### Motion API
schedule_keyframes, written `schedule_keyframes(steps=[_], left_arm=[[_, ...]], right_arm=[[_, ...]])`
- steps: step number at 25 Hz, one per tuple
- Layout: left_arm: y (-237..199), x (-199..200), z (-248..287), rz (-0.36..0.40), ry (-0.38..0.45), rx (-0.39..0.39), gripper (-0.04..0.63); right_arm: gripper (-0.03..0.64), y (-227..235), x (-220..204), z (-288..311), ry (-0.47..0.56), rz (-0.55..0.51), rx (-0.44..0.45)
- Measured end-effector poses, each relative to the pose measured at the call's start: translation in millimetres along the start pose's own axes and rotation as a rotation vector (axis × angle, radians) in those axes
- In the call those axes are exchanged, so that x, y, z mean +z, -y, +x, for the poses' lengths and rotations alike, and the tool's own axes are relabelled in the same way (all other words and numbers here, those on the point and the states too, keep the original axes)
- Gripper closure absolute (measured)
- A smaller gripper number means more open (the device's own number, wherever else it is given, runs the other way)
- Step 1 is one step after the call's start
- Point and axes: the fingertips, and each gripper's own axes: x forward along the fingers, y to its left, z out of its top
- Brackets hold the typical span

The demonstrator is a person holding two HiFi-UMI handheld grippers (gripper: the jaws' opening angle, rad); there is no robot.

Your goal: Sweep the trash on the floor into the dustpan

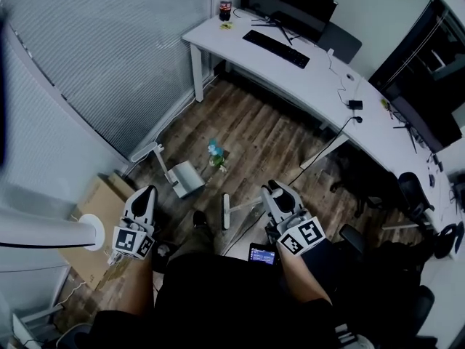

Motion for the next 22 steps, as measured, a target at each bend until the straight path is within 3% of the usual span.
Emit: schedule_keyframes(steps=[6, 12, 22], left_arm=[[-56.6, -1.6, 41.2, 0.026, -0.042, 0.006, 0.595], [-110.9, -26.0, 81.5, 0.111, -0.192, -0.001, 0.571], [-153.8, -69.8, 120.8, 0.247, -0.440, -0.109, 0.485]], right_arm=[[0.528, 28.4, 20.7, 54.3, 0.012, -0.014, -0.042], [0.528, 72.7, 30.6, 98.6, -0.013, -0.037, -0.108], [0.528, 133.4, 43.9, 149.6, -0.042, -0.067, -0.137]])
